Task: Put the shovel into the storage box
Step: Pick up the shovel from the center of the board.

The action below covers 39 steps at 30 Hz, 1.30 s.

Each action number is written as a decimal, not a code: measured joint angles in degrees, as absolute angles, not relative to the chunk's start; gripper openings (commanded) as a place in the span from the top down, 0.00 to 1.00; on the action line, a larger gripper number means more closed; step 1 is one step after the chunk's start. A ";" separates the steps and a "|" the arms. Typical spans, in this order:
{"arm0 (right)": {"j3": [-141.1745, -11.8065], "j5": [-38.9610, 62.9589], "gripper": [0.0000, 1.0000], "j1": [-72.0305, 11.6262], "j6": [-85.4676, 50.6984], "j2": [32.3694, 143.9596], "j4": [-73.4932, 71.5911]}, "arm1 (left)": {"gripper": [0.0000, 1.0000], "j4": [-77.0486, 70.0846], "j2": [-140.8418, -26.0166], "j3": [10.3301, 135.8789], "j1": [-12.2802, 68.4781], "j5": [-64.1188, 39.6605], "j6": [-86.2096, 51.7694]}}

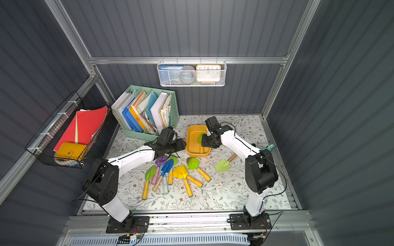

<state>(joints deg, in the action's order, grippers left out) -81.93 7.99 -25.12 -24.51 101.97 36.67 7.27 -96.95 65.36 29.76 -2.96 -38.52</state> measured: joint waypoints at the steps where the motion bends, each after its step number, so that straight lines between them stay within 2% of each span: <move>1: -80.79 8.05 0.49 -25.28 -24.56 101.12 36.51 | 0.34 7.42 -96.40 64.93 29.76 -3.01 -38.35; 11: -70.70 9.04 0.45 -27.22 -24.69 90.85 35.24 | 0.32 8.45 -90.65 58.30 29.76 -4.49 -37.50; 19: -64.60 8.99 0.48 -29.63 -25.26 85.32 34.68 | 0.33 8.69 -85.84 54.17 29.76 -5.61 -37.50; 32: -57.87 8.32 0.47 -34.76 -26.06 85.30 34.41 | 0.34 9.26 -79.81 47.72 29.76 -6.85 -38.11; 39: -57.74 7.35 0.53 -36.56 -25.89 88.12 33.85 | 0.34 9.21 -78.72 45.80 29.76 -7.16 -38.83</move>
<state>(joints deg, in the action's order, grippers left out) -57.74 7.35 -36.56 -25.89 88.12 33.85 9.21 -78.72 45.80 29.76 -7.16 -38.83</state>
